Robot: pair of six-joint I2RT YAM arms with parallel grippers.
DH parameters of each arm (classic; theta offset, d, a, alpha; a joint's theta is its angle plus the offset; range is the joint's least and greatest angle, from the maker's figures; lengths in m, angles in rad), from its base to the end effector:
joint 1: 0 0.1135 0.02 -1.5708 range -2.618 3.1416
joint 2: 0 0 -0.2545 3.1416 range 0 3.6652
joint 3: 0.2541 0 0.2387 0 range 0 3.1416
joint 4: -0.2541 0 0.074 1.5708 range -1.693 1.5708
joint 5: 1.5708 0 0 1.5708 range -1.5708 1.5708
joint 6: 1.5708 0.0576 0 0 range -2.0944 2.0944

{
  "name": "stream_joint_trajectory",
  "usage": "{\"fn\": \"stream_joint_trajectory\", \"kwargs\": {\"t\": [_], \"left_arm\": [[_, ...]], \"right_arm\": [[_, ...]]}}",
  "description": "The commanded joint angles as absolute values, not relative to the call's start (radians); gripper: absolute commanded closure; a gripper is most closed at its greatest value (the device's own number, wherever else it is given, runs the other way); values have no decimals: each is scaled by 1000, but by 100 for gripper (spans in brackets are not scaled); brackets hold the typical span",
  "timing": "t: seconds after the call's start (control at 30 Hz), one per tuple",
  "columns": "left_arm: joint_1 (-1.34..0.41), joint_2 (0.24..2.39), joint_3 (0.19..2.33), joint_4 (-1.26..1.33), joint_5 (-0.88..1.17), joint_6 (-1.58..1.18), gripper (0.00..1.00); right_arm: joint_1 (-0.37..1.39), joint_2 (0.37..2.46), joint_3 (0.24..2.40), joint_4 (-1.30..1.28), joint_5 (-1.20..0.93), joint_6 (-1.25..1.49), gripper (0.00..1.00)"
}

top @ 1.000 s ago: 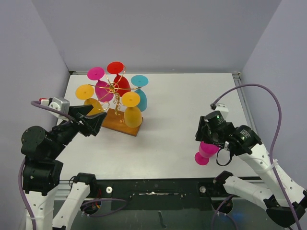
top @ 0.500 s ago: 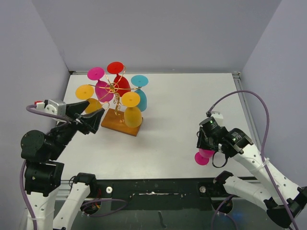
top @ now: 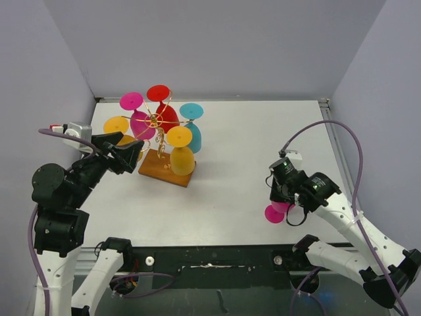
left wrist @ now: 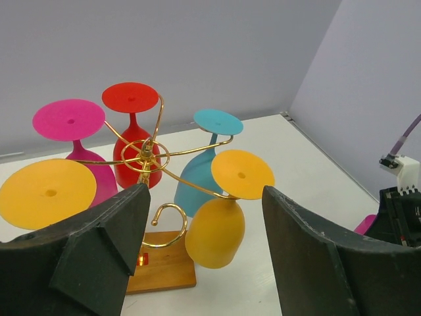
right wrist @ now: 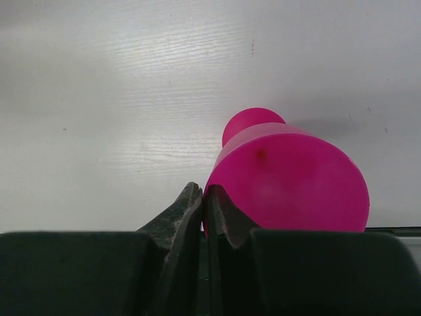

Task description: Place the wine glass upside down on the wine glass rack

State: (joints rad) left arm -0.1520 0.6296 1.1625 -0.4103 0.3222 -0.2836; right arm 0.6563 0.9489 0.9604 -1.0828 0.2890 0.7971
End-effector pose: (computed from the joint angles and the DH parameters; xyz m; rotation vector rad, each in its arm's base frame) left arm 0.1064 -0.0348 0.4481 0.1714 1.4716 -0.5872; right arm 0.1399 0.0870 0.2696 0.2767 2.5637 0.1565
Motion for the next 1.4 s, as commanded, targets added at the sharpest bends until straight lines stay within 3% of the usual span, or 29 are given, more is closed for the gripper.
{"fn": "stream_joint_trajectory", "kwargs": {"t": [0.0, 0.27, 0.57, 0.83, 1.1, 1.37], "left_arm": [[-157, 631, 1204, -353, 370, -334, 33], [-156, 664, 1176, -182, 515, -463, 33], [-156, 714, 1117, 46, 594, -662, 33], [-156, 753, 1058, 228, 450, -839, 33], [-182, 856, 1009, 497, 510, -1150, 34], [-431, 1008, 1058, 472, 327, -1165, 34]], "right_arm": [[664, 935, 1029, -1055, 299, 799, 100], [662, 823, 1129, -858, 350, 734, 100], [663, 685, 1085, -355, 292, 605, 100], [663, 638, 971, 75, 237, 563, 100], [663, 626, 867, 377, 143, 597, 100], [664, 669, 836, 559, 51, 632, 100]]}}
